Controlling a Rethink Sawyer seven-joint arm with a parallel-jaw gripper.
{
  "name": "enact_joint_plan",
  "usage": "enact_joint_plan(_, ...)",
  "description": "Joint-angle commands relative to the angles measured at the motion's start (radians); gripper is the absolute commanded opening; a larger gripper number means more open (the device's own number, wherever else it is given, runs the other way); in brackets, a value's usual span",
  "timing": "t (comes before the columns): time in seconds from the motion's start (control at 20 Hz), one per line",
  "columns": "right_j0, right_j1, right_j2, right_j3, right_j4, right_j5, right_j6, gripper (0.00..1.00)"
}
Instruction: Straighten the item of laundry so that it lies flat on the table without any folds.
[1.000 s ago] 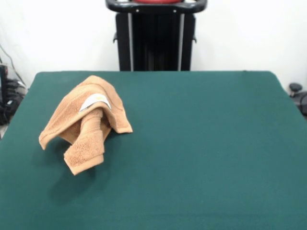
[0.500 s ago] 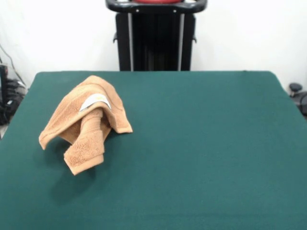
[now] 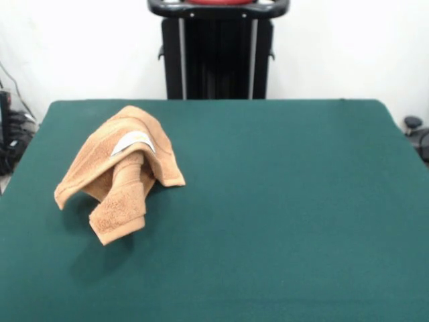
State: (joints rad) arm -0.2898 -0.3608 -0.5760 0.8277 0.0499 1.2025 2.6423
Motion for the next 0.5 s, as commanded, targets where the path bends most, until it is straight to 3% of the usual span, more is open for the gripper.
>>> enact_joint_plan(0.05,0.065,0.059,0.162,0.04,0.033,0.065,-0.007,1.0)
enact_joint_plan(0.5,0.112,0.101,0.171,0.084,0.099,-0.039,0.172,1.0)
